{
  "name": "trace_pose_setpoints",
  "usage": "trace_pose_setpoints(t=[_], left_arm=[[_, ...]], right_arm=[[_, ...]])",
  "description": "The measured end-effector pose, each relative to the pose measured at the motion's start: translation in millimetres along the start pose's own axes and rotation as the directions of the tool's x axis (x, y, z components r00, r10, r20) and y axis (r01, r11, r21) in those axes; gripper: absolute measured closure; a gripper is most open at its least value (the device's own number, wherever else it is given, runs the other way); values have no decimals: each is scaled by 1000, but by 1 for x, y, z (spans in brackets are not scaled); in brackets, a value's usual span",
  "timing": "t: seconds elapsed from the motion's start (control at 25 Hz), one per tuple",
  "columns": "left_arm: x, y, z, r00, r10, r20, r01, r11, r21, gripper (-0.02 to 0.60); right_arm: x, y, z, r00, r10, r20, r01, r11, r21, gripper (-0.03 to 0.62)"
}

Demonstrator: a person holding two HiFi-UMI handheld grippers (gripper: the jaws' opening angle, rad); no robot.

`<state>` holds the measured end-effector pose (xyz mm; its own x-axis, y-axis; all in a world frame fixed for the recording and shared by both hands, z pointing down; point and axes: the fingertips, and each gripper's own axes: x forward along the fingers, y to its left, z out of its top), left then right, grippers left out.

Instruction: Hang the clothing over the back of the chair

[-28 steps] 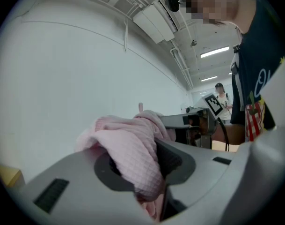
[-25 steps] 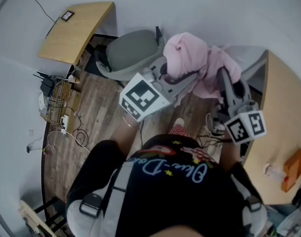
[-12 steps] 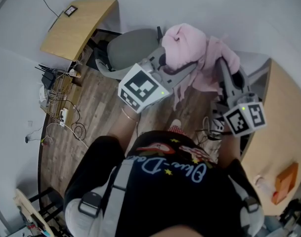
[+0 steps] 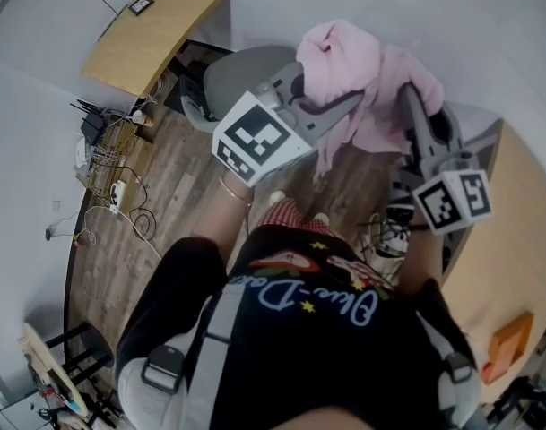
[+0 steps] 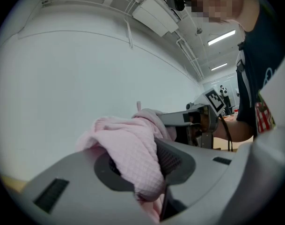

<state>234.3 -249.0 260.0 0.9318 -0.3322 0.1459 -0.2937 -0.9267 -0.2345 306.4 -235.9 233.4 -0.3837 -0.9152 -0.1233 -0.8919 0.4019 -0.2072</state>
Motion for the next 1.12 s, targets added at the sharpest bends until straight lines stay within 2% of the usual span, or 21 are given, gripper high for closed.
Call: trace_pose_setpoints(t=[0.28, 0.44, 0.68, 0.8, 1.12], left_arm=[[-5, 43, -2, 999, 27, 24, -27, 1000, 6, 466], [-12, 87, -4, 998, 47, 38, -47, 999, 0, 466], [-14, 131, -15, 996, 82, 45, -83, 997, 12, 466], [-24, 159, -23, 993, 107, 45, -108, 994, 15, 466], [-37, 178, -41, 981, 190, 27, -191, 981, 26, 466]], right_arm=[[47, 5, 8, 999, 35, -2, -35, 999, -42, 540], [91, 9, 11, 999, 53, -7, -53, 998, -44, 540], [136, 4, 2, 997, 81, 0, -81, 996, -31, 540], [171, 16, 3, 993, 118, -8, -119, 991, -66, 540], [194, 19, -19, 980, 199, -2, -199, 980, -26, 540]])
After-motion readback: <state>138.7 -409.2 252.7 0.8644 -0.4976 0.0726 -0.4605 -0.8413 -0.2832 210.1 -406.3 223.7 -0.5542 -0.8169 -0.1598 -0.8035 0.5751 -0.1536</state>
